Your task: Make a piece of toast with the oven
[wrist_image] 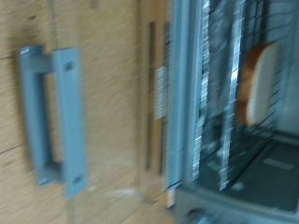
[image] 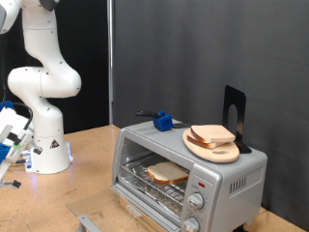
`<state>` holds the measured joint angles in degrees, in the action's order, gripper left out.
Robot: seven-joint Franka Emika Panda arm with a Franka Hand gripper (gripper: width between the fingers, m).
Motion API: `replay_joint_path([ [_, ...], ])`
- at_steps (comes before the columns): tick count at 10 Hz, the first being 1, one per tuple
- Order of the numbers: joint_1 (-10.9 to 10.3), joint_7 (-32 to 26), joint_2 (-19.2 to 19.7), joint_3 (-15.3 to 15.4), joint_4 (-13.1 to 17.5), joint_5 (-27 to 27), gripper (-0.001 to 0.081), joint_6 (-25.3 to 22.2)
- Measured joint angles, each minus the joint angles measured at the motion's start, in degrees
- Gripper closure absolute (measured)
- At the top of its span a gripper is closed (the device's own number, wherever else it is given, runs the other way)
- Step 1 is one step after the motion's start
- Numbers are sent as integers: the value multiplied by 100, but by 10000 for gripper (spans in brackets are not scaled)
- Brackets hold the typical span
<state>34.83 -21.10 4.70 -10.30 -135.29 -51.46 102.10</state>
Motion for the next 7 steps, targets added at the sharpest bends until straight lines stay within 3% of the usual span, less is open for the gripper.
replay_joint_path([
  [2, -6, -153, 110, 20, -17, 0, -2, -151],
  [7, -54, -544, 911, 224, 40, -13, -2, 403],
])
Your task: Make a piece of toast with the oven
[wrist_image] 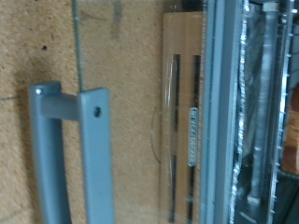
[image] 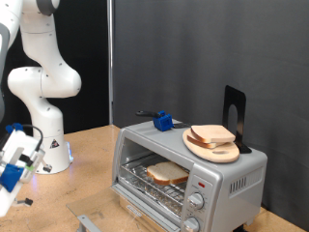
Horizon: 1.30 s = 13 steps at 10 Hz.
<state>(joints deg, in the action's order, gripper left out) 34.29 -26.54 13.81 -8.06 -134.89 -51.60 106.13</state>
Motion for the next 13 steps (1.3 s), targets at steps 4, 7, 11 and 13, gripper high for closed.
replay_joint_path([
  [4, -10, -81, 531, 156, 31, -62, -2, 291],
  [7, -51, -275, 790, 429, -9, -301, -2, 383],
  [11, -166, -412, 857, 798, -164, -557, -2, 443],
  [13, -198, -440, 814, 995, -236, -726, -2, 340],
])
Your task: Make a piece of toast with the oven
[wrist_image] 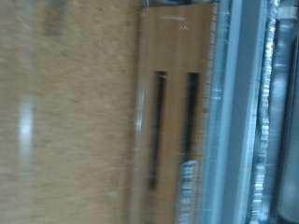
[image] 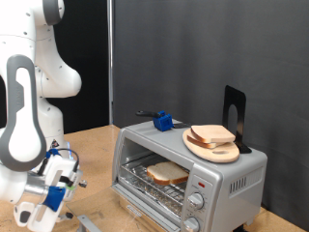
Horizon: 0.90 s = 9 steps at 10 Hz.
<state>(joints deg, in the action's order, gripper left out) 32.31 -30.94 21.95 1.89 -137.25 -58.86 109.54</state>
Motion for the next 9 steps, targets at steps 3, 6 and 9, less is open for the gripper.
replay_joint_path([
  [3, 143, -3, -345, 29, -19, -48, -2, -1056],
  [6, 372, 4, -753, 11, -75, -346, -2, -1907],
  [9, 322, 294, -1290, 128, -294, -638, -2, -1986],
])
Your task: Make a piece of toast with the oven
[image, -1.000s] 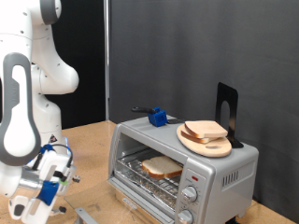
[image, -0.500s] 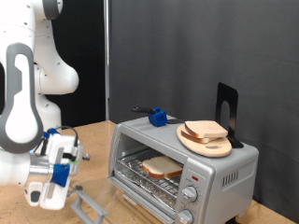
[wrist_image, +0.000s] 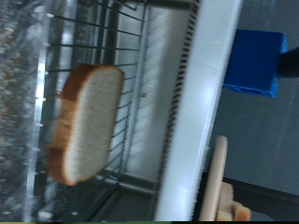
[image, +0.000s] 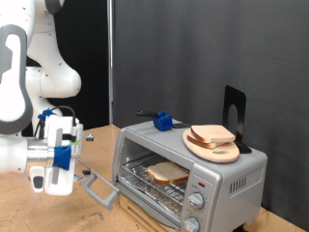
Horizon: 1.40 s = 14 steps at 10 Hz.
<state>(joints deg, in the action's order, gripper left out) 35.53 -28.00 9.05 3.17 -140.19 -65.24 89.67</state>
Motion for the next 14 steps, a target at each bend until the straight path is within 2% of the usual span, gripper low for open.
replay_joint_path([
  [2, -107, 191, -374, 171, -220, -168, -2, 123],
  [6, -507, 466, -1012, 702, -727, -762, -2, 968],
  [10, -748, 603, -1129, 1088, -879, -1239, -2, 1577],
  [12, -757, 626, -1129, 1160, -884, -1299, -2, 1654],
  [14, -667, 776, -1130, 1062, -883, -1235, -2, 1561],
])
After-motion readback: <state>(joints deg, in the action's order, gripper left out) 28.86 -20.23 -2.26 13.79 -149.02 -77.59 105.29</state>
